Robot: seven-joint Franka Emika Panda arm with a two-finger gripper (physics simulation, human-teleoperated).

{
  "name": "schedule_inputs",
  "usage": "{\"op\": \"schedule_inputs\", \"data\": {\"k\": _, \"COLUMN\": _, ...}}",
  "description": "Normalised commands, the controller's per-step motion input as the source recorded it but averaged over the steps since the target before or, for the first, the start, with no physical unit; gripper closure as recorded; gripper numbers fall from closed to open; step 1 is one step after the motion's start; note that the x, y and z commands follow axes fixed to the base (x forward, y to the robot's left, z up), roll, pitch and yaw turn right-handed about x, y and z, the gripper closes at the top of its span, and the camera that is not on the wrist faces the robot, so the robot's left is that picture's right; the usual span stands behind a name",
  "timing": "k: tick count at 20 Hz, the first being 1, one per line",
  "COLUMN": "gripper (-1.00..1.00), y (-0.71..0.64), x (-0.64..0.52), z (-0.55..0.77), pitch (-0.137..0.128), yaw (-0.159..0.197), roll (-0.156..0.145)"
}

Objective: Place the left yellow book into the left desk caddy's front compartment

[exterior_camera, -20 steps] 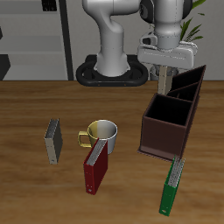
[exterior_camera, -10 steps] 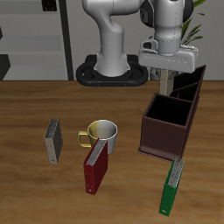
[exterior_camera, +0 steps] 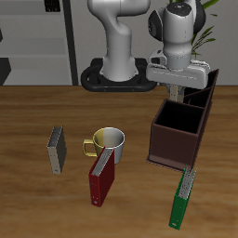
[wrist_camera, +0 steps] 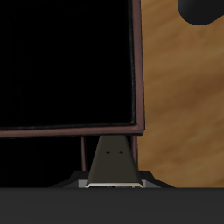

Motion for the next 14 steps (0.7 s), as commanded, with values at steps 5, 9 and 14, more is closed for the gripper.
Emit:
{"op": "schedule_inputs", "data": {"k": 5, "gripper": 1.00, "y": 0.04, "x": 0.00, "z": -0.16, "pitch": 0.027, "yaw": 0.017, "roll": 0.019}}
{"op": "schedule_inputs", "data": {"k": 9, "gripper": 1.00, "y": 0.07, "x": 0.07, "z": -0.22, "pitch": 0.056, "yaw": 0.016, "roll": 0.021}}
{"op": "schedule_inputs", "data": {"k": 14, "gripper": -1.00, "y": 0.02, "x": 0.04, "z": -0.11, "pitch": 0.036, "yaw": 0.015, "roll": 0.002}}
